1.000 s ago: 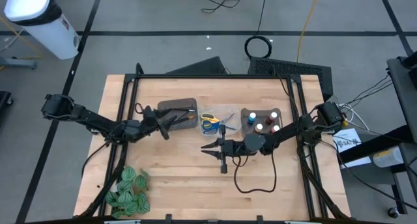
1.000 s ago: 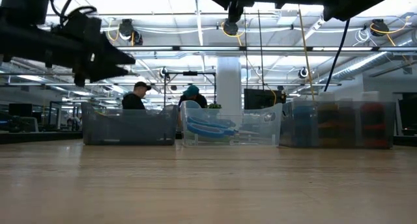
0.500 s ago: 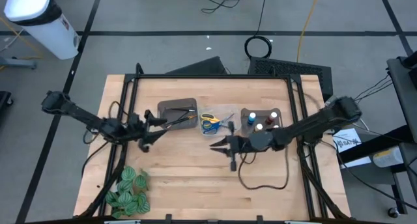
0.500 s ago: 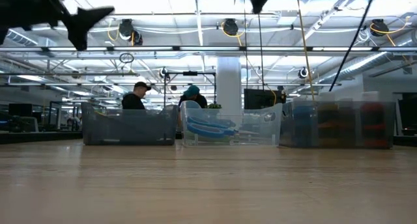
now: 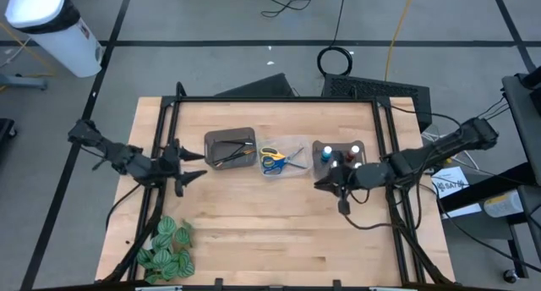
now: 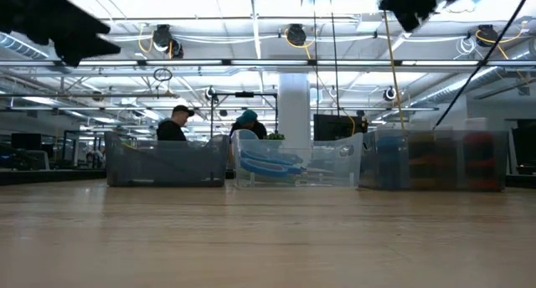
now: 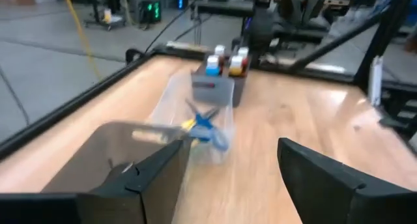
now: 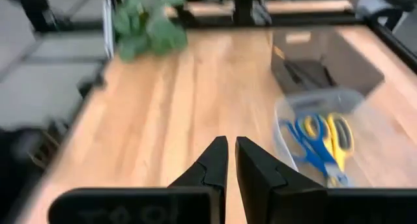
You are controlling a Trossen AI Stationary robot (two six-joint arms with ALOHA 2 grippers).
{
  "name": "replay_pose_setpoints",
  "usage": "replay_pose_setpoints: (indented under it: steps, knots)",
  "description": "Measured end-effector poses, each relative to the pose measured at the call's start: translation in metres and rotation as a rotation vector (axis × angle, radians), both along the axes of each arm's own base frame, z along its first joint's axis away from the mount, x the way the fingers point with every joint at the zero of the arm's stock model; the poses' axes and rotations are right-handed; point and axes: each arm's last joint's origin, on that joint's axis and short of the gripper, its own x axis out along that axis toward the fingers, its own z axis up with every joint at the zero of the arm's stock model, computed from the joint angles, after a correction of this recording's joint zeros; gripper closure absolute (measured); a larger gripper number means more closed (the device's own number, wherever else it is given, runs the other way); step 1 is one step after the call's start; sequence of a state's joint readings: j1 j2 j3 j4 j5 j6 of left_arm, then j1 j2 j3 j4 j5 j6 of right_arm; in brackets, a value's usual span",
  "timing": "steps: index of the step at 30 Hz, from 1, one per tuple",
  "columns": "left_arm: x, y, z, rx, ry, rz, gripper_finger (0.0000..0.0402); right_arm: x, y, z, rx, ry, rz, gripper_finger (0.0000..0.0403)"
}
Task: Pick & Place Paint Supplies
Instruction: Return to Home Position
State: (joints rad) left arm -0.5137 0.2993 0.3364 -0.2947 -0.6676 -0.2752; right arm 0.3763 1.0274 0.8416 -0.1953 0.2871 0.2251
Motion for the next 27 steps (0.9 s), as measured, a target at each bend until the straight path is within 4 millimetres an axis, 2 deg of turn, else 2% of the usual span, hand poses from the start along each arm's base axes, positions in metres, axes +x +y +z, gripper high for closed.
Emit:
replay_pose_setpoints:
  steps: [4, 8, 13, 17, 22, 27]
  knots:
    - [0.002, -0.001, -0.019, 0.037, 0.045, 0.012, 0.0138, -0.015, -0.008, -0.031, -0.085, 0.038, 0.024, 0.0385]
    - [0.0, 0.001, -0.035, 0.063, 0.019, -0.007, 0.0136, -0.029, -0.02, -0.033, -0.046, -0.11, 0.008, 0.0385]
    - [-0.009, 0.003, -0.034, 0.065, -0.064, -0.177, 0.0135, -0.054, -0.026, -0.035, -0.006, -0.247, 0.095, 0.0385]
    - [-0.017, 0.004, -0.03, 0.089, -0.125, -0.284, 0.0135, -0.069, -0.032, -0.043, 0.0, -0.289, 0.094, 0.0385]
    - [-0.015, 0.004, -0.033, 0.093, -0.117, -0.291, 0.0135, -0.083, -0.037, -0.055, -0.007, -0.381, 0.098, 0.0385]
    - [-0.009, 0.004, -0.045, 0.102, -0.139, -0.302, 0.0135, -0.095, -0.041, -0.064, -0.005, -0.5, 0.095, 0.0385]
